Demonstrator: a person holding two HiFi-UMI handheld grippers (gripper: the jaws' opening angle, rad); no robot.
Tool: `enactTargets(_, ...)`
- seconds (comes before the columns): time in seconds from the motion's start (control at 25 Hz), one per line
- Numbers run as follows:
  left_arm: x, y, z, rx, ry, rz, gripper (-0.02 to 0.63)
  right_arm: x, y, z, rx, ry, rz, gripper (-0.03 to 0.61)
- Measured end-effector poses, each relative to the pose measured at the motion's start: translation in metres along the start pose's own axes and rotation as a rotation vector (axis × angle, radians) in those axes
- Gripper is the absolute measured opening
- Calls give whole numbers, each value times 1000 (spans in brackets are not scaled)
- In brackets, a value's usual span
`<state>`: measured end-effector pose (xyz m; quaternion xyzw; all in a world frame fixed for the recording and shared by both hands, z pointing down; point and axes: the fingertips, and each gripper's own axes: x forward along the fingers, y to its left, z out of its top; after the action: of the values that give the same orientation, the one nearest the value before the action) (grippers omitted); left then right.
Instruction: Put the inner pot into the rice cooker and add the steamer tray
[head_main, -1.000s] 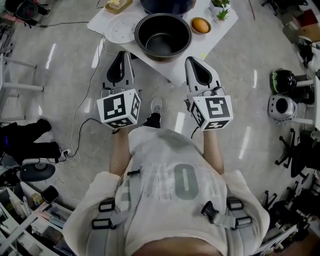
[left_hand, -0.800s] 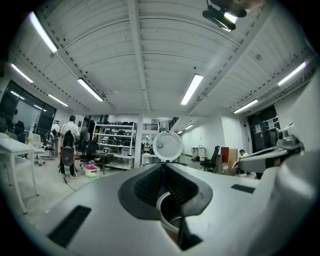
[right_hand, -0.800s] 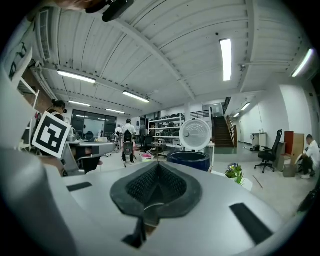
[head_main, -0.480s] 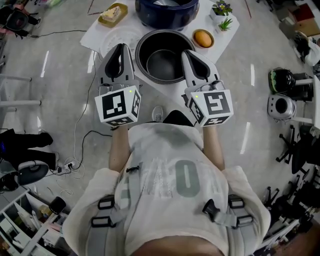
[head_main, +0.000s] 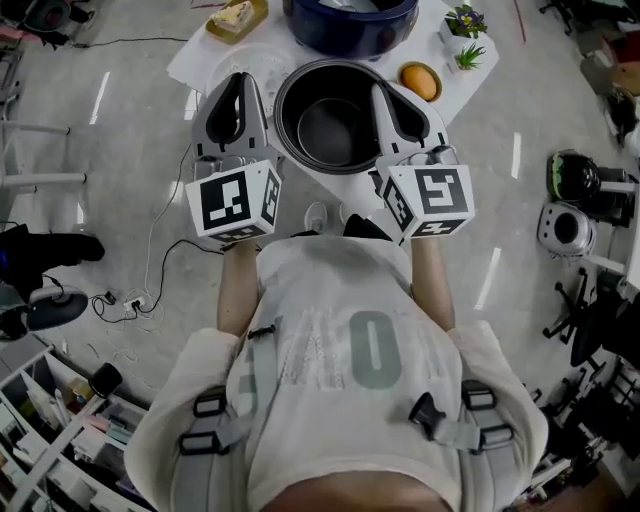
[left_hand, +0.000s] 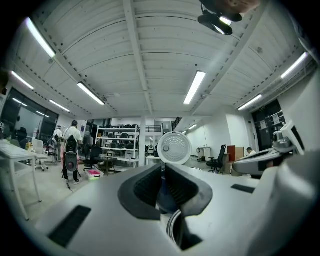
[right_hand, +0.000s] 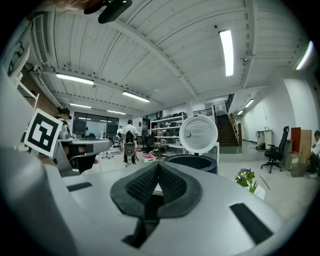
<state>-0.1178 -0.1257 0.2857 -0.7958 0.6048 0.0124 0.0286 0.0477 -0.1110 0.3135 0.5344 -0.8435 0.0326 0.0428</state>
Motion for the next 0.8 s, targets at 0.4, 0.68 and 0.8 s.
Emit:
enactTargets(0.4,5,-7,10,2,-20,61,37,12,-2,10,-33,-18,109,9)
enactTargets(0.68,-1,-6,23,-26,-61,78,38,9,-5,18,-7,-53,132,65)
enactTargets(0.8,0,-5,25,-52,-75,47,86,10,-8,23,77,-67,171,251)
